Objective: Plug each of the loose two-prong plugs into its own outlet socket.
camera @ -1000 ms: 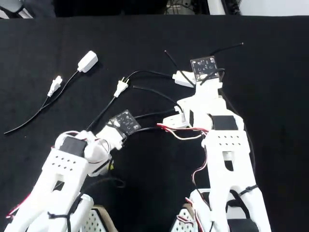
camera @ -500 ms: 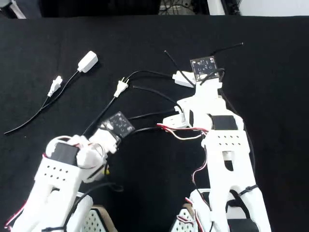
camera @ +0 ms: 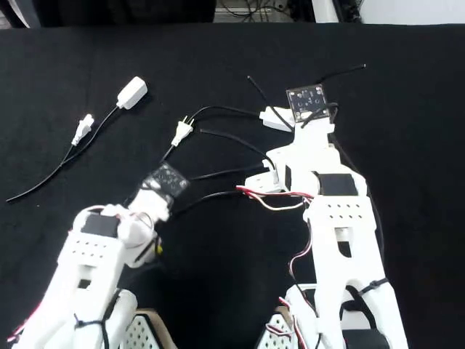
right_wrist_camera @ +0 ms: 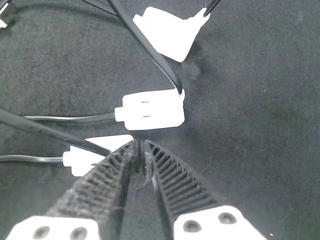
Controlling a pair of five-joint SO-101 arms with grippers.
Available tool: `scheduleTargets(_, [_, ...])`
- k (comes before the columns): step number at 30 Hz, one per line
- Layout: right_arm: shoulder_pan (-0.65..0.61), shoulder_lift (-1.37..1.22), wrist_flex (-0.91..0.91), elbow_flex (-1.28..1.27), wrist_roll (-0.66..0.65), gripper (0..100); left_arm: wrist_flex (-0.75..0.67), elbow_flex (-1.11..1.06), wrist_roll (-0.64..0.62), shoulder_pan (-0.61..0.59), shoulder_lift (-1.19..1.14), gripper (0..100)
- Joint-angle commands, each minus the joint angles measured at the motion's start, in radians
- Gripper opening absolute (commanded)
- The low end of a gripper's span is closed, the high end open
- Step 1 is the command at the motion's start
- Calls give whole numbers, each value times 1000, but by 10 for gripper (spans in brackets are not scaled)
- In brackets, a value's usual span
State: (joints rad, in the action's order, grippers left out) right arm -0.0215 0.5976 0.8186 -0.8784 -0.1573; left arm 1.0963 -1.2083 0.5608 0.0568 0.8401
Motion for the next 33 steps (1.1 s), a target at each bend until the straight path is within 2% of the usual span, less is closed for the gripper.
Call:
scheduleTargets(1, [-14,1,3,8,-6,15,103,170,0,-16,-43,207])
scheduleTargets(6, [-14,7,3,8,-3,14,305,360,-3,-24,-43,207])
scheduleTargets(9, [-14,7,3,12,-3,14,299,401,-3,-74,-43,207])
scheduleTargets(13, [-14,7,3,13,-3,14,123,295,8,-154,-55,207])
scheduleTargets(16, [-14,7,3,13,-3,14,-49,162,84,-196,-55,209])
scheduleTargets(19, [-14,7,2,13,-3,14,-170,64,118,-242,-55,262])
scheduleTargets(22, [-14,7,2,13,-3,14,-215,10,120,-232,-55,321])
scheduleTargets(29, [-14,7,0,13,-3,14,-232,7,121,-159,-57,321])
scheduleTargets(31, [-14,7,0,13,-3,14,-330,-1,121,-160,-91,321])
scheduleTargets(33, [-15,7,0,13,-3,14,-353,25,120,-148,-190,316])
